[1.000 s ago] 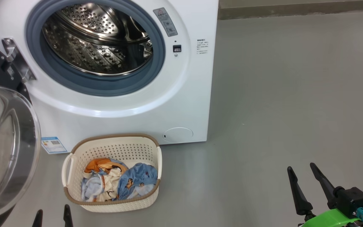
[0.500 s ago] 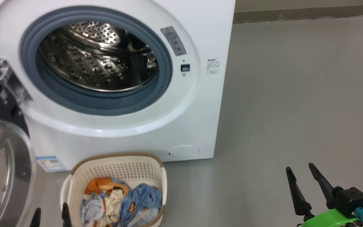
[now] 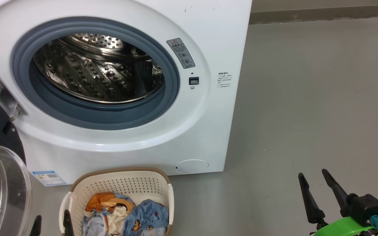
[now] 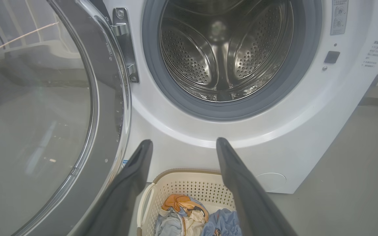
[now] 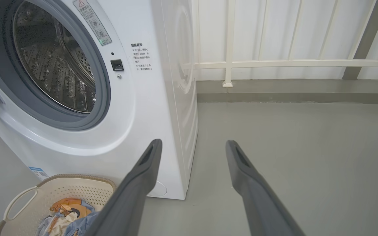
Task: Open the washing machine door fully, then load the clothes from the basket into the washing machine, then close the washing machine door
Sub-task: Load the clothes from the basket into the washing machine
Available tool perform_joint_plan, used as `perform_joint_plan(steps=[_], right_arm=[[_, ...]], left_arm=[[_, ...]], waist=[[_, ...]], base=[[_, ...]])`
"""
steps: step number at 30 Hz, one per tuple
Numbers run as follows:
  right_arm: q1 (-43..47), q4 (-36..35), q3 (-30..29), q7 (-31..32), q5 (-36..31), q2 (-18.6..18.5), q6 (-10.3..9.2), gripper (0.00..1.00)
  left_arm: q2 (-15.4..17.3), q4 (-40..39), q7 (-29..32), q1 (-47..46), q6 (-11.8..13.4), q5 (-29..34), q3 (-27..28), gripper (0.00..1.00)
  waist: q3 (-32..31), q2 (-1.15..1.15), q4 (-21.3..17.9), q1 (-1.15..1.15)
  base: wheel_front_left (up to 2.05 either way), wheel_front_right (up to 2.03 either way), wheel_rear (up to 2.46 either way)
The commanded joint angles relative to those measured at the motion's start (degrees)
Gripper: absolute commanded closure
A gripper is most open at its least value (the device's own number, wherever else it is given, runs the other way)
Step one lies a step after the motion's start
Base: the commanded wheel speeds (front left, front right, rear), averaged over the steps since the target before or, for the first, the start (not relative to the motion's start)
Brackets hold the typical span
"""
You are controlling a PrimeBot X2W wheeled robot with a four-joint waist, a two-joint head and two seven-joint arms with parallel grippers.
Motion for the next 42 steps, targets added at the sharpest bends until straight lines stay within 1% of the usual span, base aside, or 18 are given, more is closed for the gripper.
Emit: perform_joint_plan(steps=[1,23,33,39,42], right_arm=[[-1.3,-1.2,1.1,-0.7,0.3,-0.7,0.09,0.00],[-1.8,-1.1,0.8,-0.7,0.4,-0.7,0.09,0.00],[-2.2,-2.0,0.5,-0.7,0.3,-0.6,0.09,0.00],[-2.5,-1.8,0.6,-0.7,0.3,-0.4,0.09,0.00],[-2.7,-1.6,0.7,-0.7,0.4,-0.3,0.09,0.00]], left_arm=[[0.6,-1.3,-0.4,-2.6,0.1,-0.3,1.8,0.00],[0.6,-0.7,-0.4,-3.4,-0.8,-0.1,1.2,0.00],[0.6,0.0,-0.4,-4.7,-1.4,-1.5,0.2,0.00],[0.6,0.3,-0.4,-5.8,-1.9,-1.3,0.1,0.00],[0.6,0.3,-0.4,-6.4,-1.9,-2.7,0.1,0.00]], waist=[[0.1,0.00,0.1,0.00],[1.8,0.00,0.3,0.00],[3.9,0.00,0.3,0.00],[5.5,0.00,0.2,0.00],[6.5,0.00,0.0,0.00]], base=[[0.00,0.00,0.00],[0.00,0.00,0.00],[0.00,0.00,0.00],[0.00,0.00,0.00],[0.00,0.00,0.00]])
